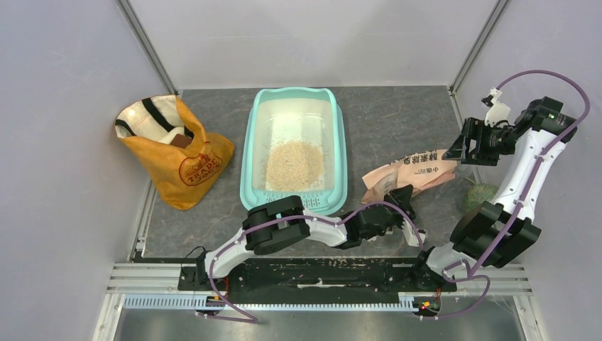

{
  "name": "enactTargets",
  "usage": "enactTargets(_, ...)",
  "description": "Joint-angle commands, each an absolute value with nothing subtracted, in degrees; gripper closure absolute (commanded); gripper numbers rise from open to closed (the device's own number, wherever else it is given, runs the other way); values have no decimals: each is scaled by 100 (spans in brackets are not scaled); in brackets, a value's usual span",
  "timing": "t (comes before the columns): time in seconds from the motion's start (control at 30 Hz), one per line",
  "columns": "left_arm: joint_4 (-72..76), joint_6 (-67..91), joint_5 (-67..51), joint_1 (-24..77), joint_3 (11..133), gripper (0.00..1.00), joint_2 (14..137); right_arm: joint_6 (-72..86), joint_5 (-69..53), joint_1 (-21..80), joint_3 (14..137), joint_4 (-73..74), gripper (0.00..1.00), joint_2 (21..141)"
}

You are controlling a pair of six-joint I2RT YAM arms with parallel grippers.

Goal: Fill the litter box with clean litter

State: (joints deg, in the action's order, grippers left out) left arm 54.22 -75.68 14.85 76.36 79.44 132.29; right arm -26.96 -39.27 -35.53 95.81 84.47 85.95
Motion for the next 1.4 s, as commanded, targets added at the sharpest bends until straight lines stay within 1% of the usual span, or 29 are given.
enactTargets(0.0, 5940, -7682, 1339, 7642, 8174, 85, 13220, -3389, -4326, -3583, 9933, 8920, 22, 8617)
enactTargets(0.07, 5938, -7610, 1311, 7652, 8161, 98, 13125, -3841, -4431, -3613, 9944, 9044, 22, 8544)
enactTargets(0.1, 5918, -7557, 1298, 7655, 8153, 98, 13063, -4121, -4489, -3642, 9919, 9081, 22, 8491)
enactTargets(0.23, 5855, -7219, 1192, 7648, 8026, 98, 12683, -5458, -4766, -3763, 9587, 9082, 21, 7948)
enactTargets(0.37, 5399, -6483, 1265, 7614, 8130, 98, 12212, -6677, -5005, -3915, 9252, 8988, 19, 7496)
enactTargets(0.63, 4487, -4437, 1041, 7343, 8339, 98, 11407, -8522, -5405, -4136, 9646, 9952, 19, 7727)
enactTargets(0.8, 3898, -3218, 734, 7068, 8497, 98, 11189, -9219, -5255, -4277, 9375, 9972, 20, 7481)
enactTargets(0.9, 3601, -2752, 573, 6932, 8679, 98, 11248, -9661, -5203, -4312, 9100, 9970, 20, 7316)
enactTargets(1.1, 2889, -1681, 233, 6686, 9227, 98, 11399, -10186, -5511, -4309, 9053, 9974, 20, 7311)
enactTargets(1.27, 2538, -1171, 22, 6588, 9531, 98, 11369, -10489, -5820, -4214, 9063, 9969, 17, 7263)
enactTargets(1.37, 2494, -1226, -167, 6586, 9616, 98, 11396, -10607, -5914, -3897, 8995, 9972, 15, 7253)
